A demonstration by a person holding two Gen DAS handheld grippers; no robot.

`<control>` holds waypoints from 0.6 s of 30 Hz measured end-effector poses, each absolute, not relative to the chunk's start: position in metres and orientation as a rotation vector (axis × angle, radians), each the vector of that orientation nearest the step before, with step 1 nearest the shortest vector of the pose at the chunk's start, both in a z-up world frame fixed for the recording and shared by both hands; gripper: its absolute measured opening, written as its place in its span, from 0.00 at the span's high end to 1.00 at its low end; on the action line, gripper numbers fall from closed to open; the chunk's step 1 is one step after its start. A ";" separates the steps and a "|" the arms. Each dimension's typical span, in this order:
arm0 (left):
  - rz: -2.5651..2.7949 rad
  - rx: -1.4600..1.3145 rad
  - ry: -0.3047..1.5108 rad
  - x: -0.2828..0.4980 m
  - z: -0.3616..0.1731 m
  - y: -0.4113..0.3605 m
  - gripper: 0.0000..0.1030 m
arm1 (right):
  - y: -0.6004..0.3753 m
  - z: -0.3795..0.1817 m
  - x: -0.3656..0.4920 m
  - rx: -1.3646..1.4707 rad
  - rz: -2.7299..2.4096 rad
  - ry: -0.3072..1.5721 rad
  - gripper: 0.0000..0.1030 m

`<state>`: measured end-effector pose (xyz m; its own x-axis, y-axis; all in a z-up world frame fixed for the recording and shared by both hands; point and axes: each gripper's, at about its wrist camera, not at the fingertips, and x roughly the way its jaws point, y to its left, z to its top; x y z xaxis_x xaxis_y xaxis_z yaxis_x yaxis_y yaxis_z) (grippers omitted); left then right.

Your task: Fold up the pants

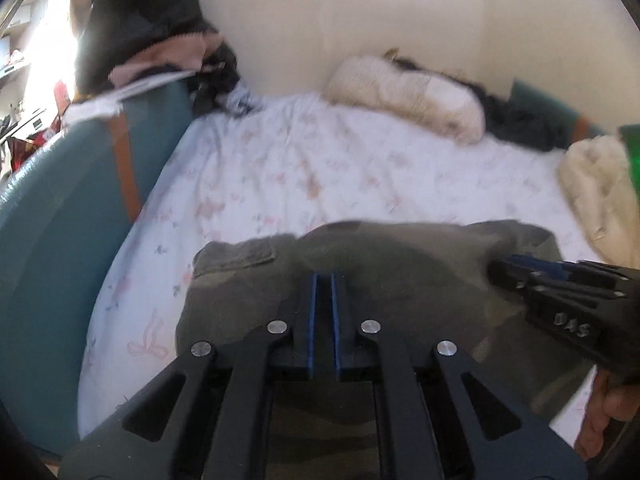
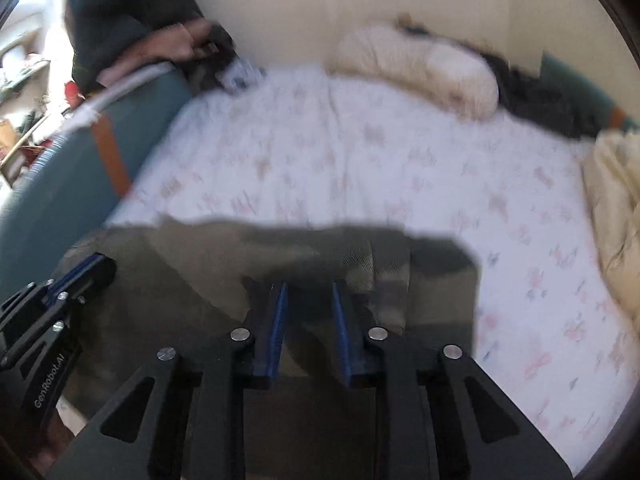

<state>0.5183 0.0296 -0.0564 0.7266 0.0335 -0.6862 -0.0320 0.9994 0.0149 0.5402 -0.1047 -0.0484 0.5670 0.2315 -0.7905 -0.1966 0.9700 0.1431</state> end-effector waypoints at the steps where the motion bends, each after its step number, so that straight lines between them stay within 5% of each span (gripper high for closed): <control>1: 0.035 0.000 0.798 0.524 -0.067 0.031 0.95 | -0.107 -0.060 0.544 0.056 0.249 0.934 0.80; 10: 0.000 -0.035 0.811 0.513 -0.110 0.033 0.94 | -0.126 -0.107 0.535 0.142 0.325 0.894 0.82; 16: -0.031 -0.128 0.821 0.487 -0.085 0.053 0.95 | -0.121 -0.072 0.524 0.084 0.303 0.896 0.77; 18: -0.025 -0.159 0.814 0.461 -0.076 0.064 0.87 | -0.128 -0.051 0.500 0.093 0.324 0.857 0.77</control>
